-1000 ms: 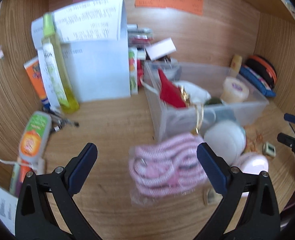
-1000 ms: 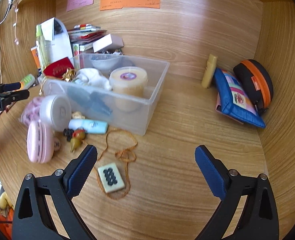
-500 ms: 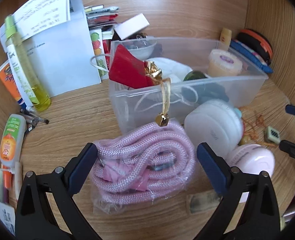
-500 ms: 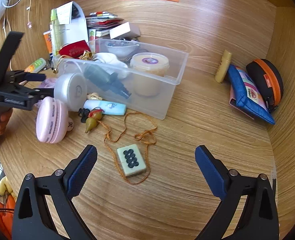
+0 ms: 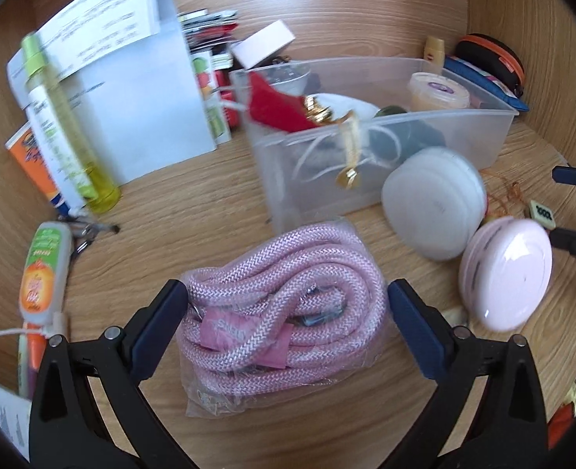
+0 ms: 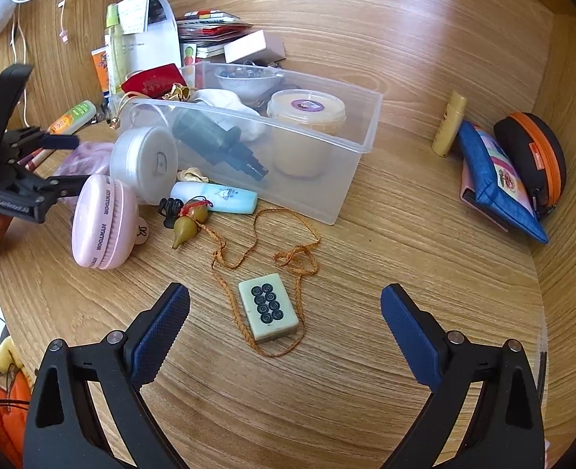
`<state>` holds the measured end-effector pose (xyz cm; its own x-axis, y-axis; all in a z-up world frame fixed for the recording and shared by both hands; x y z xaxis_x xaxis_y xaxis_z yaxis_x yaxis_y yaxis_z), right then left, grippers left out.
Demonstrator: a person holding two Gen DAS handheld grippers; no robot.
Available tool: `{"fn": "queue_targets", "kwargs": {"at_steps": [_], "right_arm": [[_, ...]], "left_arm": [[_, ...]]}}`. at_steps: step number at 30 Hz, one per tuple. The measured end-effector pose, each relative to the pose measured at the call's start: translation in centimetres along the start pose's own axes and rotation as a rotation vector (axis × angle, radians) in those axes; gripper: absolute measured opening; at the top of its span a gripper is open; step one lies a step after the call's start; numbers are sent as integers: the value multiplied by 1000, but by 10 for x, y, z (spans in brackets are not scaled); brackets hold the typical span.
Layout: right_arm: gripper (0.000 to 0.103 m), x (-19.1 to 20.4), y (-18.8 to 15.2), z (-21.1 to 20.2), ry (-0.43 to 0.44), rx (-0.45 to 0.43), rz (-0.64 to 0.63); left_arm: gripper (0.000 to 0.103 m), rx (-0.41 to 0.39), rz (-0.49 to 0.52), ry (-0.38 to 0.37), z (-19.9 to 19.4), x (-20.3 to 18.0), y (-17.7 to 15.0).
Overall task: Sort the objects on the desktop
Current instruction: 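Withdraw both grippers and move them toward the mahjong tile and pink rope bag, then grasp the mahjong tile with the right gripper while the left grasps the pink rope bag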
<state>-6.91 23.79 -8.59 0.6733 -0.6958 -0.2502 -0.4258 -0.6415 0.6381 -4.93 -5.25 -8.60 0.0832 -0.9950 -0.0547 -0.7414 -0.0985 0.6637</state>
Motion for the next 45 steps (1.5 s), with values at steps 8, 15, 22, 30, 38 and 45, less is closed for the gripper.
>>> {"fn": "queue_targets", "kwargs": {"at_steps": [8,15,22,30,38,45], "right_arm": [[96,-5,2,0,25,-14,28],[80,-5,1,-6,54,-50,20],[78,0,1,-7,67,-55,-8],[78,-5,1,-6,97,-57,9],[78,-2,2,-8,102,-59,-8],[49,0,3,-4,110,-34,-20]], "left_arm": [[103,6,-89,-17,-30,28,-12],[103,82,-175,-31,-31,53,-19],[103,187,-127,-28,-11,48,-27],[103,166,-16,10,-6,6,-20],[103,112,133,59,-5,-6,-3],[103,108,239,34,11,-12,0]]}}
Point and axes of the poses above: each gripper's, at about its wrist camera, not at the fingertips, and z roughly the way its jaws point, x to its left, y to its top, the point moved 1 cm from there along z, roughly the way its jaws point, and after that the axes turned 14 degrees about -z, right-handed, at the moved point
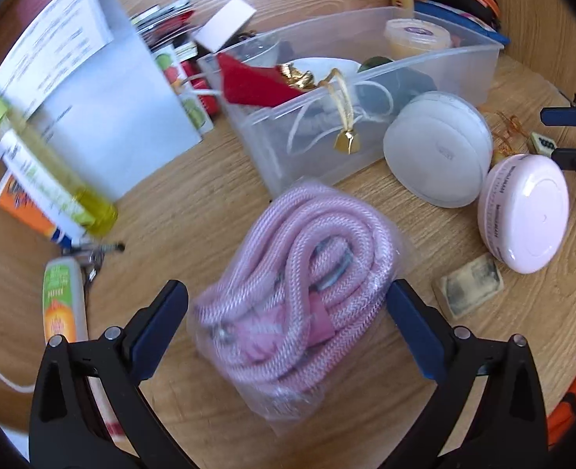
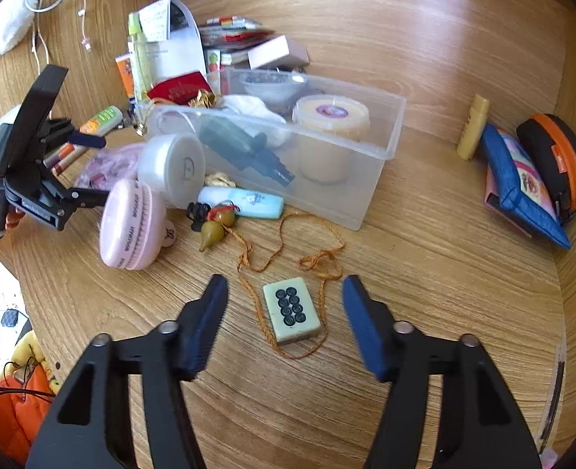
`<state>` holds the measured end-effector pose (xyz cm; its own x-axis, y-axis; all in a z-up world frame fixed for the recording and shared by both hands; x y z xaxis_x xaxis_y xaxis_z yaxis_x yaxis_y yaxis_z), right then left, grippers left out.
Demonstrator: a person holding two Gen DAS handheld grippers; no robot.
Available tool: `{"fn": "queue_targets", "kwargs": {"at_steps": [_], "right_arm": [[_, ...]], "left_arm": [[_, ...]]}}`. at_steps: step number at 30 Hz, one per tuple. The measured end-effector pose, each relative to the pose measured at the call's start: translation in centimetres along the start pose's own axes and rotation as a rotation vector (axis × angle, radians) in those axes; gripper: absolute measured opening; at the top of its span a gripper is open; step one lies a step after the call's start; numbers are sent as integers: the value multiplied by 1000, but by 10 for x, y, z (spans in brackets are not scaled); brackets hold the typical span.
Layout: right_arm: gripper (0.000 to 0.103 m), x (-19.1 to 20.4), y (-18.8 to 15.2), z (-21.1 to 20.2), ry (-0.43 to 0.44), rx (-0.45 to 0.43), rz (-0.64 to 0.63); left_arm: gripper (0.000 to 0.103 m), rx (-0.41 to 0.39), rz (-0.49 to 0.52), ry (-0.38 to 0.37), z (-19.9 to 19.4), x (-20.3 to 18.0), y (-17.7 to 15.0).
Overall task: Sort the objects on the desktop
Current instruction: 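Grasp the mahjong tile with the right gripper while the left grasps the pink rope bag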
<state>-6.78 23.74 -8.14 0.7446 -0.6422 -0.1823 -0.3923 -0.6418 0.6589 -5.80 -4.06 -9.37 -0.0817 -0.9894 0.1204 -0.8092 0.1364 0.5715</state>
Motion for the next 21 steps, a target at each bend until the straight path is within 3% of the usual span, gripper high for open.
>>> {"fn": "queue_targets", "kwargs": {"at_steps": [6,11,14,16,17,19,21], "right_arm": [[33,1,-1,6,13,30,-3],[22,3,-2,12,19,65,-10],[22,3,-2,13,12,66,-14],[22,4,-2,13,11,66,-14],[22,4,-2,13,9,67,-12],[22,1,-2,12,12,62,2],[22,-3,-2,10,28,51,22]], "left_arm": [[103,-5,1,-50,5,-4,6],[103,27,-73,-150,15,3,10],[103,44,-132,-218,22,8,10],[103,21,-134,-217,21,7,9],[101,11,-133,-219,20,6,7],[83,-4,-127,-234,15,2,5],[72,-16,-115,-235,9,-5,0]]}}
Point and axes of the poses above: each gripper's, at about its wrist camera, not at the fingertips, and z roughly the way its jaws point, x to its left, y to its top, the point moved 1 cm from there along z, roughly the way its jaws point, and after that the axes turned 14 degrees about -z, right-handed, at the moved point
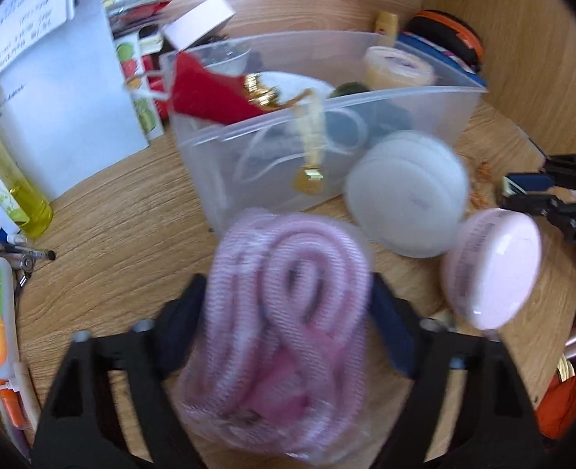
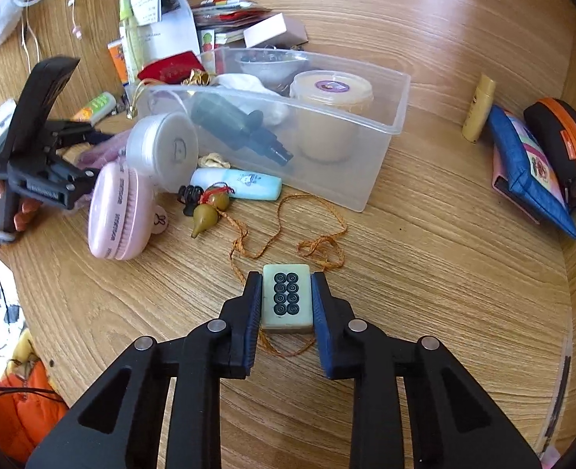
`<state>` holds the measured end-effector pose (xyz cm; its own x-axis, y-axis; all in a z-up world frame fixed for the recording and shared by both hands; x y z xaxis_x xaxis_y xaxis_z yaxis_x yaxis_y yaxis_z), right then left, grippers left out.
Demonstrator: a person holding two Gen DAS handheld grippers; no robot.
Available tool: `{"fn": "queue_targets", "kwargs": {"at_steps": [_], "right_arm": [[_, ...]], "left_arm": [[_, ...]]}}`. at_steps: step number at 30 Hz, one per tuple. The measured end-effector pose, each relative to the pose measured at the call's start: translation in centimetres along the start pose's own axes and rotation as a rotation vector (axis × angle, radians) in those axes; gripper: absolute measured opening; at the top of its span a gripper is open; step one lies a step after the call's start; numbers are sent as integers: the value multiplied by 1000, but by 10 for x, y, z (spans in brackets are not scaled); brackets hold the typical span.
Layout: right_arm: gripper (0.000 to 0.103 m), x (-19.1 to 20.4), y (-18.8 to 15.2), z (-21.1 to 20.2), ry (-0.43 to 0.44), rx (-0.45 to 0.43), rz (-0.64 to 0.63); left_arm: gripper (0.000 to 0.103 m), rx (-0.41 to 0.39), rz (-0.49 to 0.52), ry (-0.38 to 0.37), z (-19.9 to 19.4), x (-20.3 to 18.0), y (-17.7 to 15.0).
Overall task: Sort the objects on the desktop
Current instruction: 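Grasp the mahjong tile with the right gripper while the left grasps the pink rope bag, then lift the tile and rope bag and carry them over the clear box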
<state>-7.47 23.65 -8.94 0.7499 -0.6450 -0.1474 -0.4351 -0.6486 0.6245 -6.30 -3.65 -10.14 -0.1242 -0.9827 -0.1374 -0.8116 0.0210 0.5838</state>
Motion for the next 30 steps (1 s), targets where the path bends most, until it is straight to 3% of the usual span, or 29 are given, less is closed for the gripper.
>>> {"fn": "queue_targets", "kwargs": {"at_steps": [9,17,26,30], "right_arm": [[22,-12,-1,-7,15,-31,71],[22,-19,12,-19,24,-87,110],[22,-19,46,-32,11,-162,96],[22,-21,59,-36,11,-195,99]], "left_arm": [[65,-46,-64,52,-15,1,-11],[64,-200,-160,95,-51,12,-23],[62,-355,-235,21,-91,7,-3],[59,-425,-232,36,-107,6,5]]}}
Point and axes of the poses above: each gripper's, at about its wrist camera, not at the fingertips, and z roughly the way its jaws point, x to its left, y to its top, the point moved 1 cm from there along z, roughly the way its jaws point, and after that the axes turned 14 degrees about -z, right-handed, at the moved point
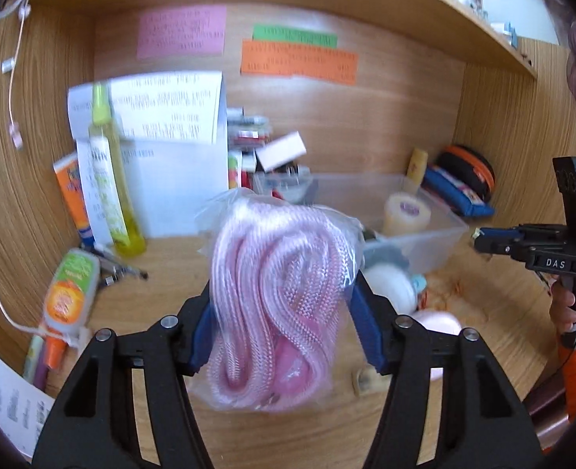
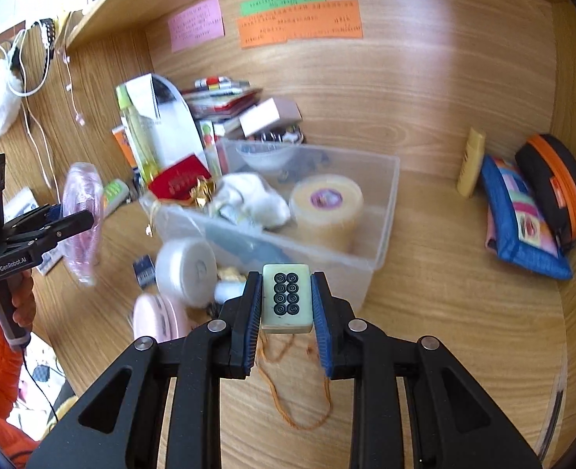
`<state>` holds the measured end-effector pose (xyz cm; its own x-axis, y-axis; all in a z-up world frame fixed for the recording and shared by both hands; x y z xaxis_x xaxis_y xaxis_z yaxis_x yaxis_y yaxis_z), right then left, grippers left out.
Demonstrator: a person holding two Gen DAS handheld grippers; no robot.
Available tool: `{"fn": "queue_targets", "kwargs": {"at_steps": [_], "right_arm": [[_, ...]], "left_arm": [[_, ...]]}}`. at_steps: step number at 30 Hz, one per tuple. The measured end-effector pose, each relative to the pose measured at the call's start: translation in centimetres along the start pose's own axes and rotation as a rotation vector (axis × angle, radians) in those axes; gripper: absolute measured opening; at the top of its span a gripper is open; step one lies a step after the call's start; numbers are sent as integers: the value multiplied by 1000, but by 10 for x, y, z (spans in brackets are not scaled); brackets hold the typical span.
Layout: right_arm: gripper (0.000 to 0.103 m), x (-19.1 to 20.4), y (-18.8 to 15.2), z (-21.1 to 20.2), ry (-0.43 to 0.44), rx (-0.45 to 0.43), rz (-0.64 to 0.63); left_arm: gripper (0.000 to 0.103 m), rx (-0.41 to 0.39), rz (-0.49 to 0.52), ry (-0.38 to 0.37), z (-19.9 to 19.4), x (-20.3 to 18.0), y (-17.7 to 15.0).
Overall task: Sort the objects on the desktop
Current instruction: 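Lift the tile and rope bag and carry them over the clear box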
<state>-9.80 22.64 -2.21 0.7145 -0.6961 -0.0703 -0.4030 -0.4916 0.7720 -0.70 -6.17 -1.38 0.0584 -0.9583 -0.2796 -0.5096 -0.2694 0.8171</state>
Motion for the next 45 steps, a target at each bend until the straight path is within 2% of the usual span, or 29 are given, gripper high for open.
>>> {"fn": "queue_targets", "kwargs": {"at_steps": [3,5,6,7,10,15,25,30,37,40,45], "right_arm": [[22,-1,12,0,4,-26,-1],[22,-1,20,1,2,-40,-4],[22,-1,24,2,4,-46,-5],[22,-1,27,3,7,-51,-6],[22,-1,35,8,22,-59,-6],[22,2,44,19,40,-54,-14],[22,9,68,25,42,-76,-35],[22,13,82,31,33,-83,-54],[22,12,94,50,41,-82,-29],[22,12,91,62,64,-68,-23],[22,9,82,80,49,-23,-25]], "left_arm": [[53,-14,-15,-25,0,-2,10],[43,-12,-14,-34,6,-3,16],[32,-7,-12,-34,9,-4,17],[28,6,-15,-37,12,-4,17],[27,45,-32,-58,24,-3,16],[24,47,-37,-82,23,-5,14],[24,-38,-62,-126,0,-7,46],[24,-78,-64,-131,2,-12,66],[24,-77,-75,-127,33,-24,85],[24,-41,-90,-136,54,-26,87],[24,26,-94,-129,88,-29,75]]}}
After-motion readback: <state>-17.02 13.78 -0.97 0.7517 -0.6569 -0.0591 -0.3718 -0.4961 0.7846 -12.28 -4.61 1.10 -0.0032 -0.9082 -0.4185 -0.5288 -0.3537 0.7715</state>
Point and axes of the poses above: each gripper's, at about its wrist camera, not at the fingertips, and z roughly the way its jaws point, x to its left, y to its top, the point moved 1 cm from there along z, roughly the way its jaws point, and after that the axes turned 14 degrees about -z, right-handed, at the moved point
